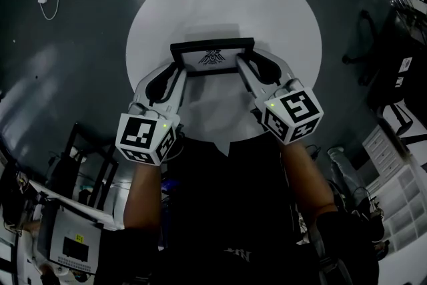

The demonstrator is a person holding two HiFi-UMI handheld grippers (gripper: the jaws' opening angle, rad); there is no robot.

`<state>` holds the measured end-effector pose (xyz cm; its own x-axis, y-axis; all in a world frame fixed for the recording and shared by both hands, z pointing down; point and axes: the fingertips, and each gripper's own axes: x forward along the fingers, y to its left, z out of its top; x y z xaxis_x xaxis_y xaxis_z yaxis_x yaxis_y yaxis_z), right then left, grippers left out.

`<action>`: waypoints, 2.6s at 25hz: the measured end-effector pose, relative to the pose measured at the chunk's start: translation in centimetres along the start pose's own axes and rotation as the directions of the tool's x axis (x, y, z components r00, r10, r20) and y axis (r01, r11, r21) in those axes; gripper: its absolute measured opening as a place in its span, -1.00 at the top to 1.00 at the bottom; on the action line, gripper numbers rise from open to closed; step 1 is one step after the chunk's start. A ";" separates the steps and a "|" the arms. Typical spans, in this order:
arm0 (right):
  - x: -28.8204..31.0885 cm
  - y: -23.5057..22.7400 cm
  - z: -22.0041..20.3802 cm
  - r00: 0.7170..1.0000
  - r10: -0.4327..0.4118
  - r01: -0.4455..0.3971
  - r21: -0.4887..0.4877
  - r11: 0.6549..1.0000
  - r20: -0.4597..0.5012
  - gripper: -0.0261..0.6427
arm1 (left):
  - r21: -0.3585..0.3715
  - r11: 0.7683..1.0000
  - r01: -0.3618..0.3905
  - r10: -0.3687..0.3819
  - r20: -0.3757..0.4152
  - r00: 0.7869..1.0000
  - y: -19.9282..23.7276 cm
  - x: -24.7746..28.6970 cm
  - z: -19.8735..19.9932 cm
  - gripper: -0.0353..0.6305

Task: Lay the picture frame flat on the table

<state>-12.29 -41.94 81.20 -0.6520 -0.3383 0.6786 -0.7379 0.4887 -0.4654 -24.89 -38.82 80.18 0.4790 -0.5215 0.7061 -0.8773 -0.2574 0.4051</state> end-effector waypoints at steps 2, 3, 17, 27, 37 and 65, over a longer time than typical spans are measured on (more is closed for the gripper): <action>0.2 0.0 0.0 1.000 -0.007 0.007 -0.007 1.000 0.004 0.67 | 0.007 1.000 -0.002 0.002 0.008 1.000 0.2 0.2 0.0 0.69; 0.2 -0.1 0.0 1.000 -0.008 0.008 -0.009 1.000 0.006 0.67 | 0.016 1.000 -0.006 0.006 0.013 1.000 0.2 0.3 0.1 0.69; 1.0 -1.6 0.4 0.994 -0.105 0.108 -0.112 0.988 0.034 0.61 | 0.122 0.988 -0.096 0.093 0.030 0.995 0.4 2.1 0.9 0.67; 1.5 -2.0 0.1 0.987 -0.154 0.159 -0.140 0.977 0.046 0.58 | 0.170 0.977 -0.130 0.126 0.032 0.992 0.6 2.5 0.7 0.66; 1.7 -2.2 -0.1 0.971 -0.231 0.239 -0.213 0.947 0.062 0.55 | 0.253 0.951 -0.175 0.178 0.012 0.984 0.5 2.9 0.3 0.66; -3.2 0.6 4.6 0.969 -0.181 0.220 -0.253 0.942 0.169 0.62 | 0.253 0.940 -0.227 0.210 0.093 0.973 -0.1 -1.7 5.0 0.73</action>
<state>-11.42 -44.29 76.15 -0.5274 -0.5524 0.6455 -0.7948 0.5893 -0.1452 -25.73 -41.96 76.08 0.2788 -0.6369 0.7187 -0.9414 -0.3294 0.0733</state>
